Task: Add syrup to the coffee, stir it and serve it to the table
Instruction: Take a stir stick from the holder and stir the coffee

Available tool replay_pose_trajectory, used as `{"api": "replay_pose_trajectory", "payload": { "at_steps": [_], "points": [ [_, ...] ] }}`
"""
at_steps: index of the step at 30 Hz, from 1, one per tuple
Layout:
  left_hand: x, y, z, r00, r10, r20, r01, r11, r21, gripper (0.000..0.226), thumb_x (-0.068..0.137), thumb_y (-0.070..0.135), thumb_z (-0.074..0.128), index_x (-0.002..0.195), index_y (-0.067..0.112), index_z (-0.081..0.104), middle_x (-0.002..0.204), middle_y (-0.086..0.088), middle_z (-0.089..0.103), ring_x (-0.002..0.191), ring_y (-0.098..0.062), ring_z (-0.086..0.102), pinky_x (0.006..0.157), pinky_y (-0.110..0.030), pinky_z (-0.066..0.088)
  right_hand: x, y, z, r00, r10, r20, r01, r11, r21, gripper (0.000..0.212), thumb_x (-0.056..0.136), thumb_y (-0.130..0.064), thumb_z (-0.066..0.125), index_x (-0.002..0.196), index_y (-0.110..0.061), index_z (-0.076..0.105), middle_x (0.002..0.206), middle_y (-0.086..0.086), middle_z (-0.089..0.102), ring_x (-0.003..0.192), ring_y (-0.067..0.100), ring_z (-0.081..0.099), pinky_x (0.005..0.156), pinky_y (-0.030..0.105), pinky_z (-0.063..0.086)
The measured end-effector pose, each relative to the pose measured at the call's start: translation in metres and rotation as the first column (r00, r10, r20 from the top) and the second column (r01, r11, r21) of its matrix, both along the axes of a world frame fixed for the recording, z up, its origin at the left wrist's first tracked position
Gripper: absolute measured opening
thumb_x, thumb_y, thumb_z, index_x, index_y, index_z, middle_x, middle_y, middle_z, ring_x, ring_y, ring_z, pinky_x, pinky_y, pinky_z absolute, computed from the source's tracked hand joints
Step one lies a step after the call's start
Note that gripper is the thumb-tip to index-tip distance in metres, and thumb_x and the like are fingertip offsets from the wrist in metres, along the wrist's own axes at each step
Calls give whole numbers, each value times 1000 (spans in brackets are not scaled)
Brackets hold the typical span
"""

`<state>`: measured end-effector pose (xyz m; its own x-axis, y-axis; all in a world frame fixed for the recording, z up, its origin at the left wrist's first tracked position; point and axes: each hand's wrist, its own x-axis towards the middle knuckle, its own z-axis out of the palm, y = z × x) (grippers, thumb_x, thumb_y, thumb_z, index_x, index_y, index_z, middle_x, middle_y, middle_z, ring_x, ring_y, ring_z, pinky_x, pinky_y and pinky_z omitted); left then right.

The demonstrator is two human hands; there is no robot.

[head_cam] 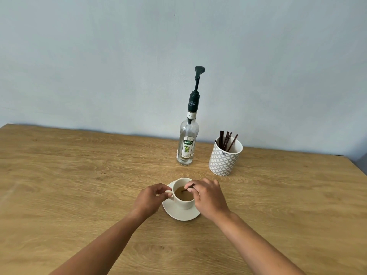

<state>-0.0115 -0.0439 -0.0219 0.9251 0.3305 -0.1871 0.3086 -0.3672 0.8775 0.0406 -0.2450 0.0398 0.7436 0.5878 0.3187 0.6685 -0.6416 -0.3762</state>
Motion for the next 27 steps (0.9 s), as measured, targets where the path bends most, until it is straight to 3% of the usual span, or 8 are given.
{"api": "replay_pose_trajectory", "payload": {
  "at_steps": [4, 12, 22, 27],
  "points": [
    [0, 1, -1, 1000, 8, -1, -8, 1000, -2, 7, 83, 36, 77, 85, 43, 74, 96, 15, 77, 95, -3, 68, 81, -43, 61, 0, -5, 4, 997, 4, 75, 4, 995, -95, 16, 88, -10, 61, 96, -23, 67, 93, -10, 72, 90, 16, 59, 79, 38, 36],
    [0, 1, -1, 1000, 5, -9, -5, 1000, 7, 6, 83, 38, 77, 88, 40, 76, 96, 15, 77, 95, -4, 69, 81, -44, 61, -4, 2, -1, 999, 35, -9, -34, 997, 66, 14, 89, -16, 61, 94, -28, 67, 92, -16, 70, 86, 11, 56, 76, 32, 31],
    [1, 1, -1, 1000, -1, -14, 1, 1000, 18, 11, 82, 36, 77, 93, 34, 77, 96, 15, 77, 92, -5, 68, 82, -41, 61, 0, -9, 2, 996, -27, 89, 32, 998, -51, 15, 87, -11, 63, 95, -24, 66, 88, -10, 71, 84, 18, 58, 75, 38, 37],
    [1, 2, -2, 1000, -2, -12, 3, 1000, 21, 11, 82, 36, 77, 92, 33, 77, 95, 15, 77, 91, -4, 68, 80, -39, 60, -1, -7, 0, 1000, -9, -2, 9, 999, 48, 14, 91, -14, 59, 96, -26, 63, 91, -15, 67, 87, 13, 57, 79, 35, 34]
  ]
}}
